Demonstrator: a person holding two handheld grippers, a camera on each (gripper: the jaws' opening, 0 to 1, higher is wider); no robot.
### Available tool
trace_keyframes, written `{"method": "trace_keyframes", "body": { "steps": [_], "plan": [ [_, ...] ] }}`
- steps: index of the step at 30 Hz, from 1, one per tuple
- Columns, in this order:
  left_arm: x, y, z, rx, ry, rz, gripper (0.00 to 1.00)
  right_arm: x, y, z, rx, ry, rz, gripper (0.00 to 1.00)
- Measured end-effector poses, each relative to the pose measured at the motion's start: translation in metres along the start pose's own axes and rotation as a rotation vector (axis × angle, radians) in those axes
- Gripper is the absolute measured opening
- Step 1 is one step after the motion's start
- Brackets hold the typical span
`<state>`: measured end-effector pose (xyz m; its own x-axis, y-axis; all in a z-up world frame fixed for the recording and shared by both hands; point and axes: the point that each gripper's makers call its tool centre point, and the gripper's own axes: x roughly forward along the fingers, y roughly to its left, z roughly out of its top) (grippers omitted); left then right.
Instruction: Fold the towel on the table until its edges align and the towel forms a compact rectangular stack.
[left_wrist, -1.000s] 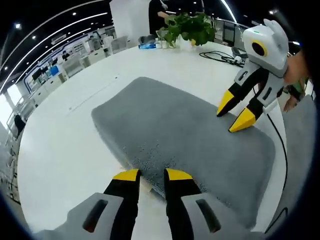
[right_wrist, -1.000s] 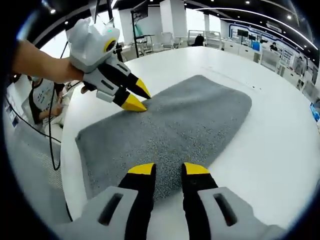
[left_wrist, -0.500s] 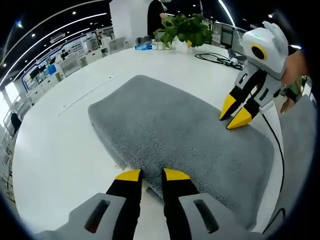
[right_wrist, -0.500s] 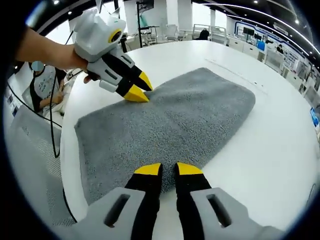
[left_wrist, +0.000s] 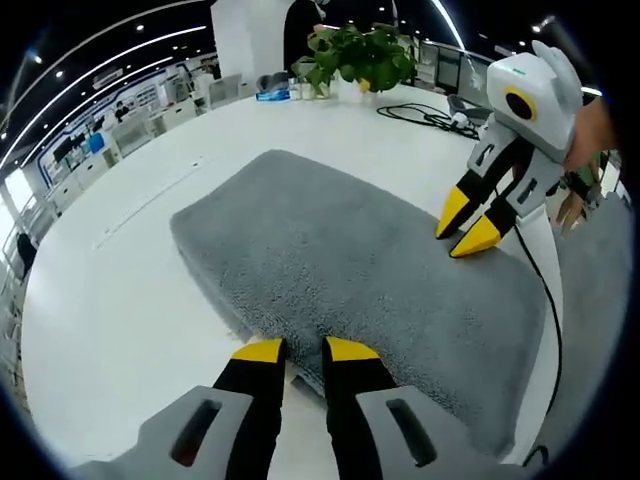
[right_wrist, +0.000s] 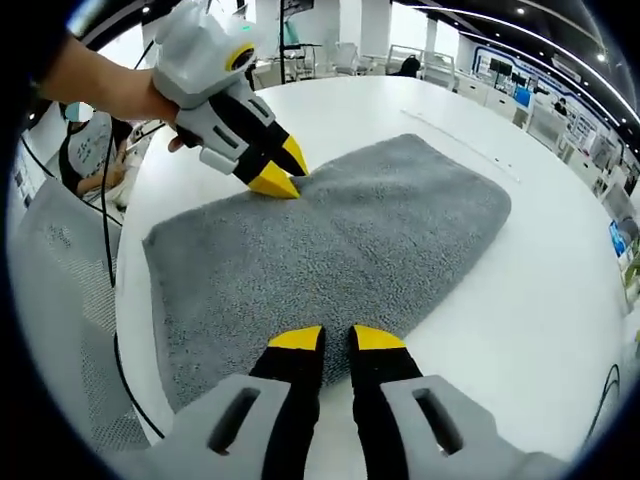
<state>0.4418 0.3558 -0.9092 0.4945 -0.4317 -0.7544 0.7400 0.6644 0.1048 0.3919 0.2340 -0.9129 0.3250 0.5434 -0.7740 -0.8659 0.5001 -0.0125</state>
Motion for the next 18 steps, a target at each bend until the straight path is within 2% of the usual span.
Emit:
{"method": "trace_keyframes", "body": {
  "steps": [5, 12, 18],
  "plan": [
    [0.006, -0.009, 0.009, 0.006, 0.017, -0.006, 0.15, -0.008, -0.008, -0.009, 0.003, -0.021, -0.002, 0.08],
    [0.011, -0.018, 0.015, -0.008, 0.018, -0.003, 0.15, -0.013, -0.015, -0.016, -0.021, 0.004, 0.002, 0.08],
    [0.017, -0.026, 0.024, 0.017, 0.011, -0.010, 0.15, -0.019, -0.021, -0.025, -0.028, 0.019, -0.014, 0.08]
  ]
}}
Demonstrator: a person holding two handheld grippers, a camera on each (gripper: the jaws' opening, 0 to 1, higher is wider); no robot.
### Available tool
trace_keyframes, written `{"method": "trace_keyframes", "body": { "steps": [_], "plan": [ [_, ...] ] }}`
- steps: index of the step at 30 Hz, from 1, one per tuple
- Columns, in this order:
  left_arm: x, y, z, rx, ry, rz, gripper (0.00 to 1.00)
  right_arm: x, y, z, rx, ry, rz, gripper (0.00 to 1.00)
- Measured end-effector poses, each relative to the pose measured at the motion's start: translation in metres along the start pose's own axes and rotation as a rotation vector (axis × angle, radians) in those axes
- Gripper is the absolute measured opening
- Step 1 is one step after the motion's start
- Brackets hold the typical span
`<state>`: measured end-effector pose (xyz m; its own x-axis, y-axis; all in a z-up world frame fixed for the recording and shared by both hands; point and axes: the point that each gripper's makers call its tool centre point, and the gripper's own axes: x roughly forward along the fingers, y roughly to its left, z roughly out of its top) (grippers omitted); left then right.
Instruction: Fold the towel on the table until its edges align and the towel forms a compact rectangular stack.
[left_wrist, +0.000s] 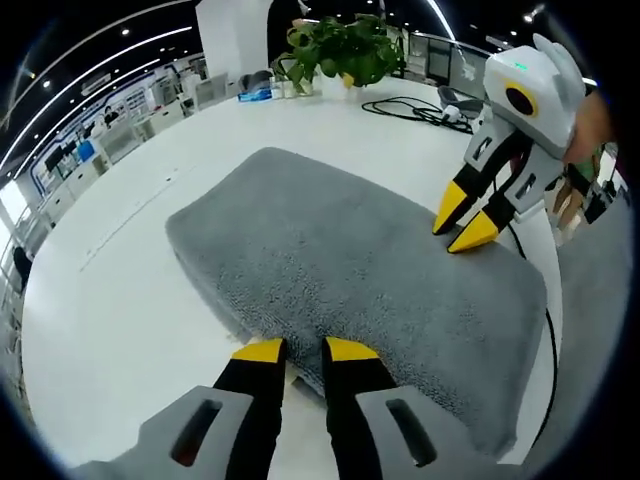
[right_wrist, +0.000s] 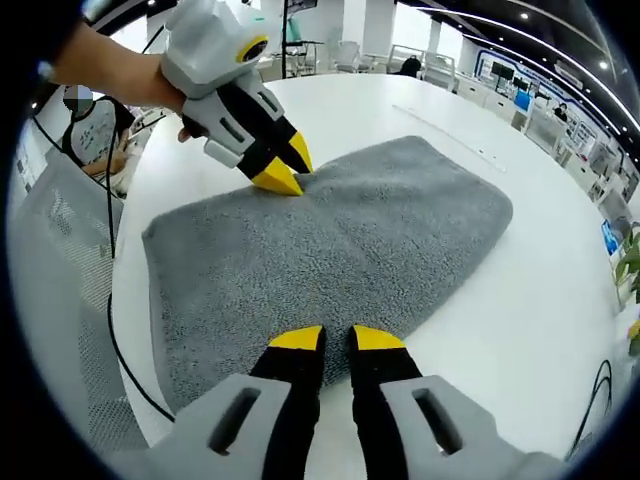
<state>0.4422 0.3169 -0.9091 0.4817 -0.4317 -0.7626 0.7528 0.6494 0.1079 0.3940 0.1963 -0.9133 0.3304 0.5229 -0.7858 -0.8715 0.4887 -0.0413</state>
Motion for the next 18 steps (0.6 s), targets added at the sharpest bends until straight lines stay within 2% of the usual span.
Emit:
{"method": "trace_keyframes", "body": {
  "steps": [2, 4, 6, 10, 13, 18],
  "plan": [
    [0.003, -0.003, 0.004, 0.023, 0.003, -0.007, 0.15, -0.003, -0.001, -0.004, 0.000, 0.008, -0.012, 0.08],
    [0.003, -0.005, 0.006, 0.116, 0.012, -0.012, 0.15, -0.004, -0.001, -0.005, -0.003, 0.003, -0.019, 0.09],
    [0.002, -0.005, 0.006, 0.115, 0.027, -0.003, 0.15, -0.005, 0.000, -0.004, -0.053, 0.005, -0.025, 0.09],
    [-0.003, -0.002, 0.009, 0.090, 0.011, 0.038, 0.17, -0.004, 0.000, -0.001, -0.071, 0.028, -0.030, 0.09],
    [-0.011, -0.002, 0.008, 0.098, -0.013, 0.059, 0.21, -0.008, -0.001, -0.002, -0.067, 0.011, -0.028, 0.10],
    [-0.022, -0.003, 0.008, 0.132, -0.038, 0.054, 0.22, -0.011, -0.003, -0.002, -0.039, -0.009, -0.021, 0.13]
  ]
}}
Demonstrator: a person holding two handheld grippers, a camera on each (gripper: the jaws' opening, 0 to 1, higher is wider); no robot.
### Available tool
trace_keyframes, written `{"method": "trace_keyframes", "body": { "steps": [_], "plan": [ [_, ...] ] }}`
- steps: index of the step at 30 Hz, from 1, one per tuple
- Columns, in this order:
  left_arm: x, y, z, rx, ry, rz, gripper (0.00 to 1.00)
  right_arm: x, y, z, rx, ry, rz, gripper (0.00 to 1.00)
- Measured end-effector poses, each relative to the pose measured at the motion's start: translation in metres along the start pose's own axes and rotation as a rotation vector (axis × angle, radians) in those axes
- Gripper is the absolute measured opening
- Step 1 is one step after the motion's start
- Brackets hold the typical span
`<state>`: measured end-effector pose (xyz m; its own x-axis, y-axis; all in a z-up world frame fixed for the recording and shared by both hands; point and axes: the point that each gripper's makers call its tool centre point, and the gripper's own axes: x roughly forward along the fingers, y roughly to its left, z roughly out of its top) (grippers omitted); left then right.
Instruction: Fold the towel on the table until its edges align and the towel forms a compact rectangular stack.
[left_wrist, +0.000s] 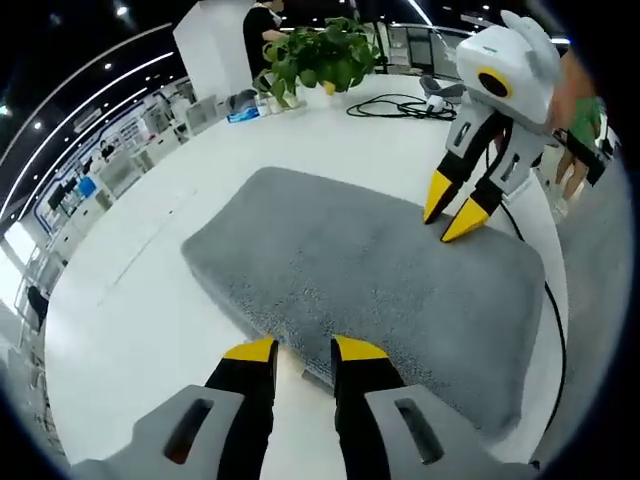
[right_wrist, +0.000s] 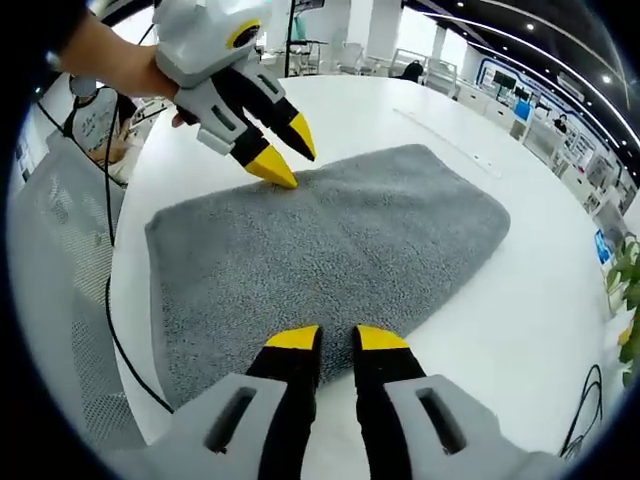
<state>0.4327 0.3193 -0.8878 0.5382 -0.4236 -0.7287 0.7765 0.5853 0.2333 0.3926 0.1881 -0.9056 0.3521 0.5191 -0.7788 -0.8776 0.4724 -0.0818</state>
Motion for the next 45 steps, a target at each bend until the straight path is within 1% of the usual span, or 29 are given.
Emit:
{"method": "trace_keyframes", "body": {
  "steps": [2, 4, 5, 6, 8, 9, 11, 12, 14, 17, 18, 20, 23, 26, 28, 30, 31, 32, 34, 37, 40, 42, 45],
  "plan": [
    [-0.003, 0.000, -0.004, -0.004, 0.017, -0.004, 0.22, -0.002, 0.001, 0.002, 0.002, -0.005, 0.004, 0.15],
    [-0.008, -0.001, -0.003, -0.004, 0.014, 0.000, 0.22, -0.005, 0.004, 0.006, 0.016, -0.026, 0.014, 0.19],
    [-0.012, -0.002, -0.003, -0.006, 0.015, 0.000, 0.22, -0.007, 0.007, 0.009, 0.022, -0.047, 0.020, 0.21],
    [-0.014, -0.002, -0.002, -0.009, 0.011, 0.000, 0.22, -0.009, 0.008, 0.008, 0.015, -0.045, 0.027, 0.24],
    [-0.016, -0.007, 0.001, -0.043, -0.017, -0.024, 0.22, -0.012, 0.012, 0.008, 0.000, -0.050, 0.036, 0.23],
    [-0.018, -0.010, 0.000, -0.044, -0.012, -0.025, 0.22, -0.014, 0.015, 0.008, -0.012, -0.056, 0.043, 0.22],
    [-0.018, -0.015, -0.002, -0.029, -0.008, -0.030, 0.23, -0.017, 0.016, 0.008, -0.018, -0.062, 0.042, 0.24],
    [-0.019, -0.020, -0.003, -0.019, -0.008, -0.044, 0.23, -0.019, 0.018, 0.008, -0.010, -0.069, 0.047, 0.24],
    [-0.019, -0.028, -0.006, -0.029, 0.002, -0.072, 0.23, -0.023, 0.023, 0.008, -0.002, -0.085, 0.061, 0.24],
    [-0.022, -0.036, -0.008, -0.038, -0.005, -0.086, 0.23, -0.029, 0.035, 0.008, -0.049, -0.115, 0.105, 0.25],
    [-0.023, -0.041, -0.010, -0.018, 0.000, -0.091, 0.23, -0.032, 0.038, 0.005, -0.060, -0.116, 0.117, 0.25],
    [-0.023, -0.043, -0.015, 0.010, 0.019, -0.093, 0.23, -0.034, 0.039, -0.002, -0.062, -0.103, 0.118, 0.25],
    [-0.025, -0.044, -0.017, 0.000, 0.023, -0.095, 0.23, -0.037, 0.041, -0.005, -0.064, -0.110, 0.125, 0.25],
    [-0.028, -0.045, -0.019, 0.010, 0.029, -0.096, 0.23, -0.040, 0.046, -0.006, -0.083, -0.110, 0.139, 0.26],
    [-0.029, -0.049, -0.023, 0.037, 0.040, -0.105, 0.23, -0.042, 0.051, -0.003, -0.092, -0.119, 0.155, 0.26],
    [-0.030, -0.054, -0.029, 0.088, 0.056, -0.119, 0.23, -0.045, 0.058, -0.001, -0.104, -0.133, 0.176, 0.26],
    [-0.031, -0.059, -0.031, 0.116, 0.058, -0.136, 0.22, -0.046, 0.060, -0.002, -0.108, -0.134, 0.180, 0.26],
    [-0.032, -0.061, -0.032, 0.125, 0.053, -0.137, 0.22, -0.047, 0.062, -0.003, -0.121, -0.132, 0.188, 0.26],
    [-0.032, -0.062, -0.034, 0.137, 0.060, -0.131, 0.21, -0.048, 0.066, -0.008, -0.128, -0.120, 0.203, 0.26],
    [-0.036, -0.061, -0.032, 0.150, 0.062, -0.120, 0.22, -0.051, 0.070, -0.010, -0.141, -0.121, 0.211, 0.27],
    [-0.041, -0.063, -0.026, 0.213, 0.041, -0.116, 0.22, -0.053, 0.075, -0.006, -0.153, -0.136, 0.216, 0.26],
    [-0.046, -0.069, -0.021, 0.236, 0.015, -0.132, 0.22, -0.052, 0.079, -0.003, -0.165, -0.138, 0.226, 0.26],
    [-0.052, -0.080, -0.015, 0.230, -0.024, -0.166, 0.22, -0.051, 0.085, -0.004, -0.177, -0.132, 0.241, 0.25]
  ]
}}
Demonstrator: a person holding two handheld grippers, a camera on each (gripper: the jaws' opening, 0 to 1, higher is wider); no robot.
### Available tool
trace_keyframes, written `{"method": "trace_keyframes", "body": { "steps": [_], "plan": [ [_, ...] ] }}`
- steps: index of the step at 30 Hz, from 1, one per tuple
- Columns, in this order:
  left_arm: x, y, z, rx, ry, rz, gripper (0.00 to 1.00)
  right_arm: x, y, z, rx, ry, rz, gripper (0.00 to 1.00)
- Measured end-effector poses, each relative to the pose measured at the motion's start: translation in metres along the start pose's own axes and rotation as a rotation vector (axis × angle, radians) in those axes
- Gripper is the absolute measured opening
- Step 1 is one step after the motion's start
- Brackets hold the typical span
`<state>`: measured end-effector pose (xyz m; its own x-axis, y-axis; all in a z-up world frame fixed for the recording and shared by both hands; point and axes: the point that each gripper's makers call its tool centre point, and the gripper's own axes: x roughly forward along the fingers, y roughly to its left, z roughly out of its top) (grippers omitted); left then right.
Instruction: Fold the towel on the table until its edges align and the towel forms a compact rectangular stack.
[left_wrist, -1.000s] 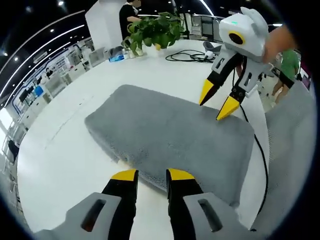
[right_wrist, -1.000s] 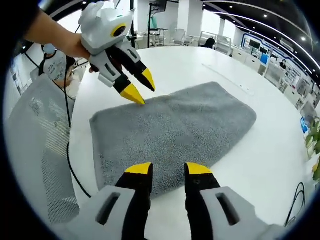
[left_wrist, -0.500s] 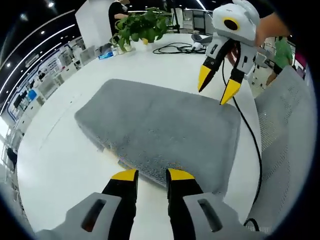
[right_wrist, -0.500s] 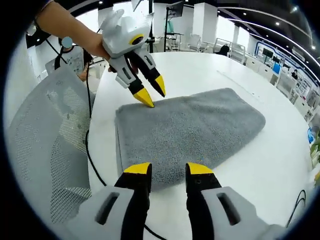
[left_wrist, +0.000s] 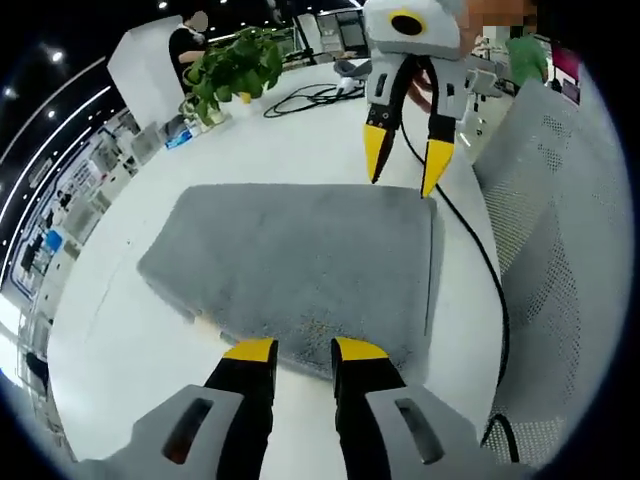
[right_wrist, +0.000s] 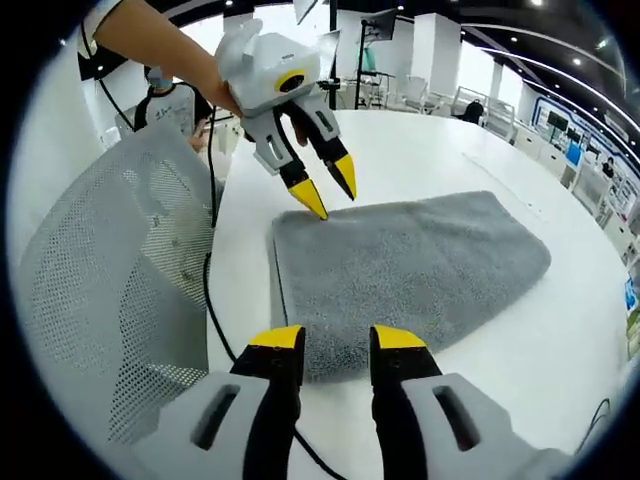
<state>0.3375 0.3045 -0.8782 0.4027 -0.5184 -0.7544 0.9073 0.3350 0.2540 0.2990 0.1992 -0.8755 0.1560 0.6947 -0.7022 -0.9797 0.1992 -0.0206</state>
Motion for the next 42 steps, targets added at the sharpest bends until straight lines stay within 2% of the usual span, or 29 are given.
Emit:
{"method": "trace_keyframes", "body": {
  "steps": [5, 10, 12, 17, 22, 24, 29, 31, 37, 40, 42],
  "plan": [
    [-0.001, -0.019, 0.005, 0.004, -0.024, -0.069, 0.22, 0.006, 0.013, -0.004, -0.036, 0.015, 0.037, 0.27],
    [-0.001, -0.044, -0.003, -0.033, -0.006, -0.165, 0.21, 0.010, 0.022, -0.016, -0.036, 0.042, 0.052, 0.32],
    [-0.002, -0.048, -0.005, -0.019, -0.018, -0.173, 0.21, 0.011, 0.023, -0.022, -0.045, 0.057, 0.049, 0.34],
    [0.001, -0.056, -0.017, 0.047, 0.040, -0.192, 0.23, 0.014, 0.020, -0.025, -0.046, 0.067, 0.032, 0.33],
    [0.006, -0.062, -0.019, 0.123, 0.069, -0.186, 0.27, 0.020, 0.017, -0.031, -0.148, 0.141, 0.011, 0.30],
    [0.009, -0.062, -0.018, 0.116, 0.070, -0.176, 0.27, 0.021, 0.017, -0.031, -0.166, 0.146, 0.004, 0.27],
    [0.010, -0.059, -0.017, 0.094, 0.070, -0.151, 0.24, 0.023, 0.014, -0.033, -0.168, 0.155, -0.001, 0.25],
    [0.010, -0.058, -0.018, 0.096, 0.073, -0.145, 0.23, 0.025, 0.014, -0.032, -0.194, 0.152, 0.001, 0.24],
    [0.012, -0.055, -0.017, 0.041, 0.103, -0.125, 0.18, 0.025, 0.012, -0.033, -0.174, 0.156, 0.003, 0.22],
    [0.012, -0.054, -0.017, 0.049, 0.115, -0.122, 0.15, 0.025, 0.011, -0.033, -0.168, 0.159, 0.008, 0.22],
    [0.013, -0.050, -0.017, 0.041, 0.124, -0.116, 0.13, 0.025, 0.009, -0.035, -0.175, 0.178, -0.002, 0.17]
  ]
}}
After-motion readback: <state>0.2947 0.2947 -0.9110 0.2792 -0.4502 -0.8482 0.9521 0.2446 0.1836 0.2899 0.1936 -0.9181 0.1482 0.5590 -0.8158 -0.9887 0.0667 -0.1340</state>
